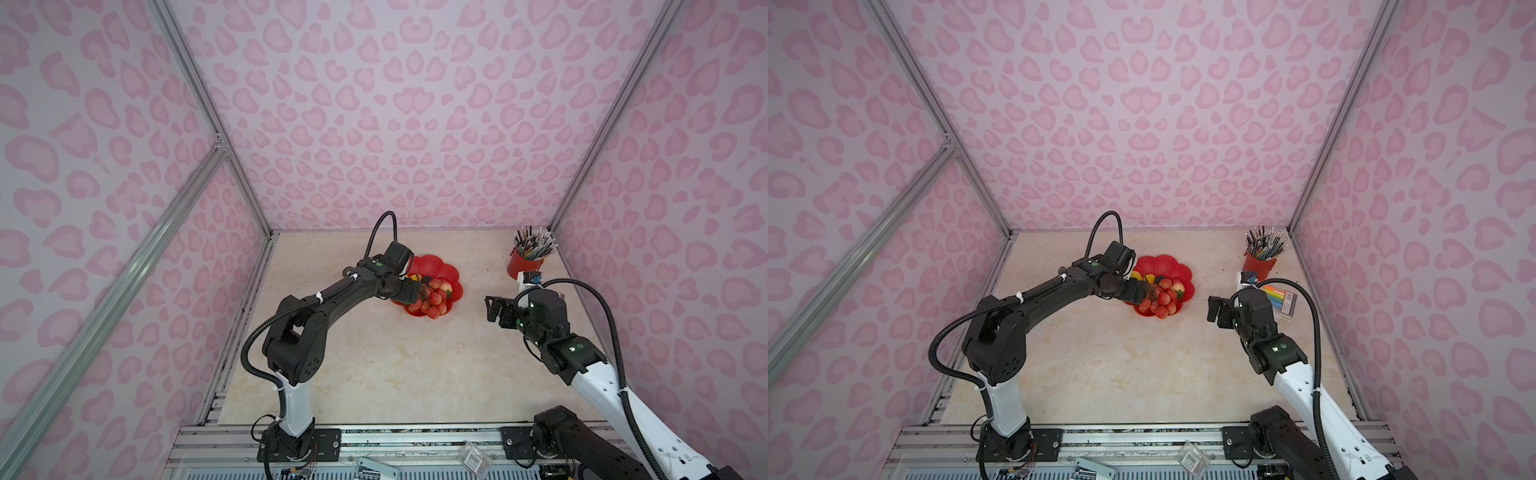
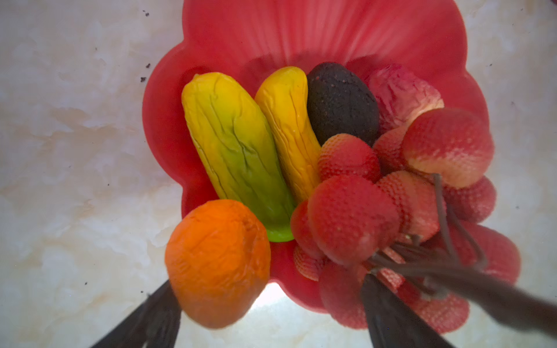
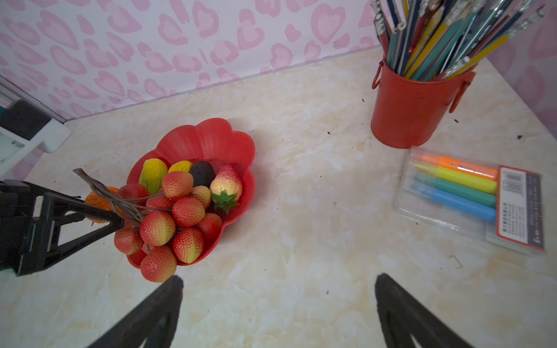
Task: Place and organize the fake fruits in the fruit bowl
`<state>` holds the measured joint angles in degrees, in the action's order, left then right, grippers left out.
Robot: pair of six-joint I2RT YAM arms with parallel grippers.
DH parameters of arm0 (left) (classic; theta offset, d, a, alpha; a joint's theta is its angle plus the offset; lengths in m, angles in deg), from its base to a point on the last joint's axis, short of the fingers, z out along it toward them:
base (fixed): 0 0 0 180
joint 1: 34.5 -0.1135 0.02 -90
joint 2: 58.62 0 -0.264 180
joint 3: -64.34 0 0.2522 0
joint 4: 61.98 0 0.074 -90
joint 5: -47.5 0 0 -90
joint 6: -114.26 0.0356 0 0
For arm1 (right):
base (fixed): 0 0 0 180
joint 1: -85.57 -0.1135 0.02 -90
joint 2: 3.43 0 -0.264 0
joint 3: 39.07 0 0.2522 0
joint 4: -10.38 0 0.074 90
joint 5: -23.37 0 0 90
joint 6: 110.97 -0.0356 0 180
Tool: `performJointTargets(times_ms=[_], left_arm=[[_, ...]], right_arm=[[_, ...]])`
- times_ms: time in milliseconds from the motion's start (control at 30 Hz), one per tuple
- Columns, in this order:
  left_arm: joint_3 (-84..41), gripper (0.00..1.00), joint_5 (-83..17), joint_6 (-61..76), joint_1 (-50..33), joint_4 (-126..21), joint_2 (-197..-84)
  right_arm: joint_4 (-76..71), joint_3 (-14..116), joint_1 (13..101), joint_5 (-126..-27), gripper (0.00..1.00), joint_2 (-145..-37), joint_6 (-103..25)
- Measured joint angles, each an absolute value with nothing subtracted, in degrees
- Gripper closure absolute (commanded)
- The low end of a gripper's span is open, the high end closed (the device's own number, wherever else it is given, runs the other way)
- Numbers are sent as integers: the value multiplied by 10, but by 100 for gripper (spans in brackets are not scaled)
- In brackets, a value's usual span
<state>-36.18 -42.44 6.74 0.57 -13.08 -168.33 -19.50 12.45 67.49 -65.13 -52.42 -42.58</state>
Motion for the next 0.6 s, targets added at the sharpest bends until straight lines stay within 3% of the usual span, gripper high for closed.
performJointTargets(times_ms=[600], left_arm=[[-355,10,-512,76,21,-102,-1709]], right_arm=[[-196,123,679,-649,1,-505,-426]])
